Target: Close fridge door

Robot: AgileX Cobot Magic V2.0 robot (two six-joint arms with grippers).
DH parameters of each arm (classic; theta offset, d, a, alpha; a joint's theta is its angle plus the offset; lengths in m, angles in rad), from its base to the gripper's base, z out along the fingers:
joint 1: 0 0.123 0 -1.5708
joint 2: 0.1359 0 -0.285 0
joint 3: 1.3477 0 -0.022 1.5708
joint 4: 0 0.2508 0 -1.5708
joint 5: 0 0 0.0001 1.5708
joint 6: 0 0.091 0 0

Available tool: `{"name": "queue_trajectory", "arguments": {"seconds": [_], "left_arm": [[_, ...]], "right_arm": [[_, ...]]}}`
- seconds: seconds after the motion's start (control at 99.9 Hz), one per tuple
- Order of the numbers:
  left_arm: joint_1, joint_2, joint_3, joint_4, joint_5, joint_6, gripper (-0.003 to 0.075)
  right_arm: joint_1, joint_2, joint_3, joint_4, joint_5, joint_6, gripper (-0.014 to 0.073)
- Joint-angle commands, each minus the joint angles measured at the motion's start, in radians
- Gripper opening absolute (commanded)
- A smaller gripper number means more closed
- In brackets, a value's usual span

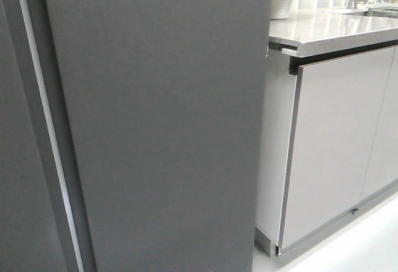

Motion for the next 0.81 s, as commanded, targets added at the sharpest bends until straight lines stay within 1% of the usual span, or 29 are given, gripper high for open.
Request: {"name": "queue_trajectory", "arguments": {"seconds": [0.0,0.23,0.801], "left_arm": [[-0.006,-0.017,0.035,-0.004,-0.073,-0.004,-0.002],[-0.006,-0.017,0.035,-0.004,-0.073,-0.004,-0.002],[-0.006,-0.017,0.035,-0.004,-0.073,-0.004,-0.002]], "right_arm": [[-0.007,-0.023,0.019,-0.032,-0.076,-0.004,-0.0046],[-0.007,-0.023,0.019,-0.043,-0.036,-0.004,-0.0046],[-0.007,-0.023,0.019,-0.043,-0.036,-0.004,-0.0046]]}}
